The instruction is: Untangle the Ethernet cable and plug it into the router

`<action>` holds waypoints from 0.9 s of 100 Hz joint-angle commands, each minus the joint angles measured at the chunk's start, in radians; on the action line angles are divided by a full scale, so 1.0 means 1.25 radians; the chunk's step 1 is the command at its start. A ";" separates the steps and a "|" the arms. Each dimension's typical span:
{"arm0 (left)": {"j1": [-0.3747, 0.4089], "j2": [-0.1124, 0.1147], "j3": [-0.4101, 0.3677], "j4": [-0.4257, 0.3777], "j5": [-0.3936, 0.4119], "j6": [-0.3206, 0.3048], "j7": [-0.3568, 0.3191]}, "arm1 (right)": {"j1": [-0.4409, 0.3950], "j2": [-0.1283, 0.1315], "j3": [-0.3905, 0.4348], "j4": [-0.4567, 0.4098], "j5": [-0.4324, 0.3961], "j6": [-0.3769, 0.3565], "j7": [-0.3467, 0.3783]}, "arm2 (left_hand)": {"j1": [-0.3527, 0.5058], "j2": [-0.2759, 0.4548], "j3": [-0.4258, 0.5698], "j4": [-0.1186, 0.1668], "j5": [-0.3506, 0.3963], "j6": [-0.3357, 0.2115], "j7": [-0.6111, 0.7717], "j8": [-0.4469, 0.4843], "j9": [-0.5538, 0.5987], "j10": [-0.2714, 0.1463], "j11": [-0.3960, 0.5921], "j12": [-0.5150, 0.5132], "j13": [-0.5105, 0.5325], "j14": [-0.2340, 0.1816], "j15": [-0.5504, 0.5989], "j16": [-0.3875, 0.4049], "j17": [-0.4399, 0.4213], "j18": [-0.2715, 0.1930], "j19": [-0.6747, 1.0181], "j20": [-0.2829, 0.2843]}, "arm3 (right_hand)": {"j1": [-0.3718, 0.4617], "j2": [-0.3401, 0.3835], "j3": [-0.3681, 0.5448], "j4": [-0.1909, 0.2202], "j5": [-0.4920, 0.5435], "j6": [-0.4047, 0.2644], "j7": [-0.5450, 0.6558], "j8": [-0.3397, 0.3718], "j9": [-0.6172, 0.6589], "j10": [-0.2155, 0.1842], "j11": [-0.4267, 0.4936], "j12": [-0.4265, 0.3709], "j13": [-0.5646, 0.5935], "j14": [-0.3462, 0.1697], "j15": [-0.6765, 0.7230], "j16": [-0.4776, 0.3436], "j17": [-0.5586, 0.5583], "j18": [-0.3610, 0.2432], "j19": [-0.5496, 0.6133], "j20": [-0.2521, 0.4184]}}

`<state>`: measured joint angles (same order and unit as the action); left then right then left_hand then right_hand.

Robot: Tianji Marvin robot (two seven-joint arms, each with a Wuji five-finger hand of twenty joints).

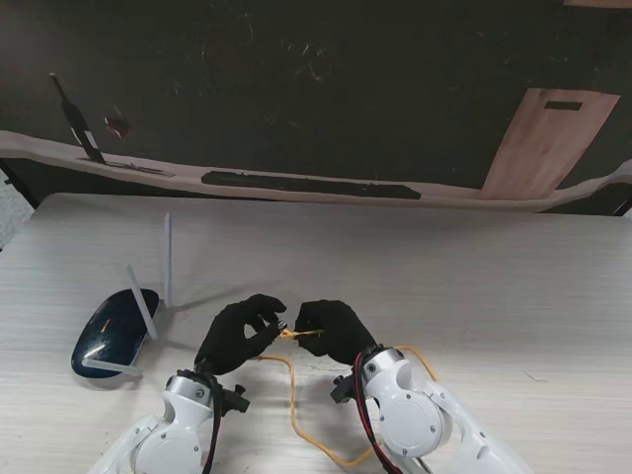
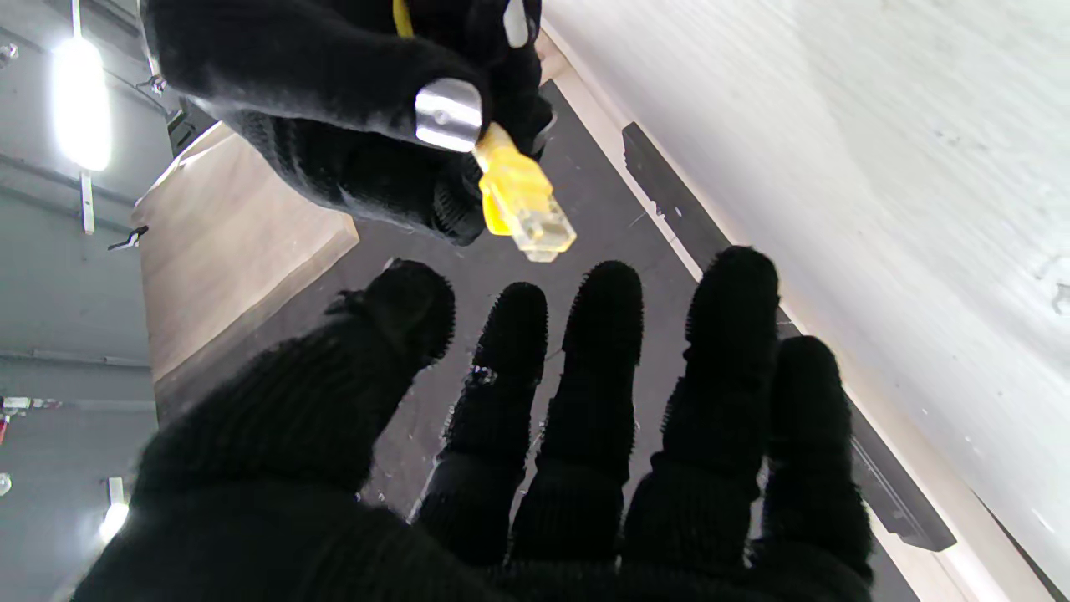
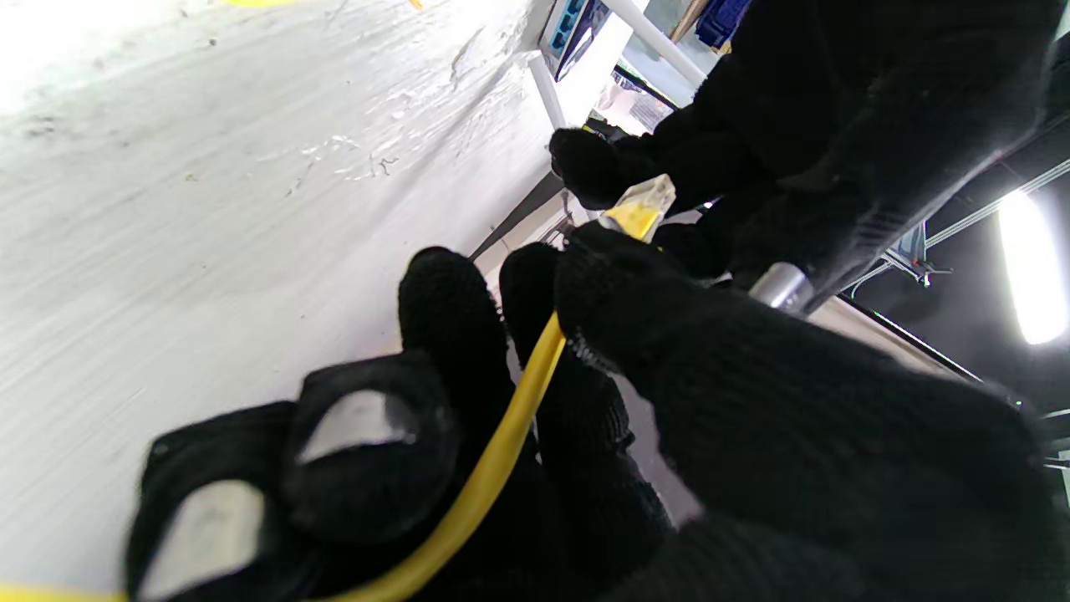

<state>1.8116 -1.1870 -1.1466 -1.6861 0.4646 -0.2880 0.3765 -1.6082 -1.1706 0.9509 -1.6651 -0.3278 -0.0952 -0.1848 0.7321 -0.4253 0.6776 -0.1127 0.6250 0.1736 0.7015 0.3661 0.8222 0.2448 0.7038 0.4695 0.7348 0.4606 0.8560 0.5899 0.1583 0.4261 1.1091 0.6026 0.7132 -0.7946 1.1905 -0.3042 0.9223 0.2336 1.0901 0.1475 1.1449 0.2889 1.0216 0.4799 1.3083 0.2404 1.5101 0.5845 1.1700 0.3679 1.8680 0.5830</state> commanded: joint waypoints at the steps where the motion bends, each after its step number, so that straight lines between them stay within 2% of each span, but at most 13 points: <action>1: 0.010 0.010 -0.005 -0.011 0.013 0.003 -0.030 | -0.009 -0.005 0.001 -0.013 -0.003 0.004 0.009 | -0.014 0.017 0.002 0.020 -0.011 -0.009 -0.014 0.009 -0.017 0.006 -0.018 -0.011 -0.028 0.013 -0.024 -0.012 -0.014 -0.003 -0.004 -0.005 | 0.028 0.020 0.026 0.011 0.052 -0.024 0.021 0.030 0.064 0.136 0.064 0.005 -0.007 0.006 0.054 0.017 0.007 -0.064 0.123 0.014; 12: 0.015 0.015 -0.009 -0.015 0.036 0.009 -0.036 | -0.012 -0.006 0.005 -0.015 -0.007 0.005 0.002 | -0.018 0.029 -0.004 0.024 -0.017 -0.008 -0.027 0.005 -0.034 0.007 -0.037 -0.019 -0.045 0.013 -0.041 -0.018 -0.023 -0.004 -0.013 -0.010 | 0.028 0.023 0.027 0.011 0.051 -0.022 0.020 0.034 0.064 0.140 0.076 0.010 -0.006 -0.005 0.074 0.024 0.009 -0.074 0.133 0.016; 22: 0.026 0.017 -0.019 -0.029 0.040 0.000 -0.041 | -0.015 -0.007 0.009 -0.015 -0.021 0.001 -0.013 | -0.022 0.043 -0.014 0.034 -0.021 -0.006 -0.046 0.001 -0.054 0.011 -0.060 -0.029 -0.064 0.013 -0.057 -0.022 -0.032 -0.003 -0.024 -0.016 | 0.023 0.021 0.028 0.012 0.050 -0.051 0.023 0.041 0.067 0.134 0.085 0.015 -0.006 -0.009 0.086 0.028 0.010 -0.079 0.141 0.016; 45: 0.051 0.027 -0.049 -0.075 0.075 -0.030 -0.063 | -0.031 -0.002 0.029 -0.014 -0.111 -0.033 -0.054 | -0.033 0.055 -0.020 0.041 -0.020 -0.005 -0.056 0.004 -0.062 0.010 -0.073 -0.035 -0.077 0.008 -0.074 -0.026 -0.036 -0.004 -0.028 -0.021 | 0.023 0.021 0.028 0.013 0.053 -0.053 0.015 0.039 0.078 0.130 0.086 0.015 -0.006 -0.013 0.099 0.033 0.012 -0.090 0.154 0.016; 57: 0.068 0.038 -0.068 -0.116 0.082 -0.023 -0.112 | -0.047 0.001 0.042 -0.019 -0.143 -0.056 -0.071 | -0.047 0.077 -0.043 0.053 -0.030 0.005 -0.090 -0.003 -0.085 0.019 -0.101 -0.047 -0.106 0.007 -0.110 -0.038 -0.054 -0.006 -0.050 -0.033 | 0.025 0.019 0.028 0.014 0.053 -0.049 0.015 0.039 0.079 0.131 0.086 0.015 -0.006 -0.015 0.103 0.035 0.013 -0.096 0.159 0.017; 62: 0.078 0.042 -0.079 -0.138 0.085 -0.021 -0.130 | -0.053 0.003 0.047 -0.021 -0.153 -0.065 -0.074 | -0.048 0.094 -0.072 0.057 -0.029 0.011 -0.117 -0.013 -0.093 0.025 -0.113 -0.053 -0.114 0.011 -0.122 -0.041 -0.049 -0.004 -0.041 -0.031 | 0.024 0.015 0.030 0.014 0.054 -0.049 0.014 0.036 0.083 0.132 0.089 0.016 -0.006 -0.028 0.121 0.044 0.017 -0.123 0.177 0.021; 68: 0.091 0.047 -0.093 -0.166 0.079 -0.021 -0.161 | -0.059 0.005 0.052 -0.022 -0.168 -0.078 -0.078 | -0.046 0.109 -0.099 0.060 -0.033 0.014 -0.138 -0.021 -0.099 0.031 -0.120 -0.056 -0.116 0.013 -0.120 -0.038 -0.045 -0.004 -0.025 -0.024 | 0.024 0.009 0.031 0.013 0.057 -0.048 0.015 0.028 0.095 0.133 0.097 0.020 -0.005 -0.060 0.157 0.069 0.028 -0.183 0.181 0.082; 72: 0.100 0.051 -0.104 -0.186 0.069 -0.024 -0.188 | -0.062 0.008 0.056 -0.023 -0.179 -0.086 -0.078 | -0.047 0.117 -0.110 0.061 -0.037 0.017 -0.146 -0.024 -0.102 0.034 -0.123 -0.057 -0.119 0.017 -0.123 -0.038 -0.047 -0.003 -0.026 -0.024 | 0.023 0.009 0.030 0.013 0.059 -0.047 0.016 0.025 0.100 0.133 0.101 0.021 -0.005 -0.074 0.177 0.083 0.034 -0.206 0.181 0.114; 80: 0.120 0.061 -0.131 -0.226 0.054 -0.027 -0.248 | -0.070 0.010 0.060 -0.026 -0.194 -0.101 -0.084 | -0.038 0.141 -0.163 0.066 -0.042 0.022 -0.184 -0.042 -0.117 0.040 -0.143 -0.065 -0.134 0.016 -0.139 -0.042 -0.057 -0.005 -0.042 -0.032 | 0.024 0.008 0.030 0.013 0.060 -0.046 0.016 0.022 0.105 0.134 0.104 0.023 -0.004 -0.084 0.195 0.096 0.038 -0.228 0.181 0.151; 90: 0.149 0.074 -0.177 -0.277 0.056 -0.026 -0.313 | -0.078 0.010 0.063 -0.027 -0.214 -0.115 -0.100 | -0.024 0.167 -0.223 0.071 -0.052 0.029 -0.227 -0.063 -0.145 0.045 -0.168 -0.073 -0.160 0.013 -0.170 -0.051 -0.074 -0.011 -0.070 -0.049 | 0.023 0.008 0.030 0.012 0.060 -0.046 0.016 0.022 0.107 0.133 0.106 0.024 -0.004 -0.085 0.197 0.099 0.039 -0.232 0.181 0.159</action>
<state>1.9730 -1.1158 -1.3429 -1.9925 0.5178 -0.3215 -0.0017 -1.6887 -1.1596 1.0310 -1.6870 -0.5880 -0.2262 -0.3063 0.7032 -0.2550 0.4395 -0.0524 0.5891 0.1967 0.4529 0.3064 0.6821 0.2892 0.5171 0.3929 0.5707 0.4625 0.6697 0.5416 0.0961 0.4287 1.0495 0.5671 0.7132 -0.7959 1.1905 -0.3042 0.9322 0.2324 1.0764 0.1669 1.1558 0.2728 1.0536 0.4908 1.3116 0.2172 1.6256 0.6793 1.1865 0.3349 1.8718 0.7594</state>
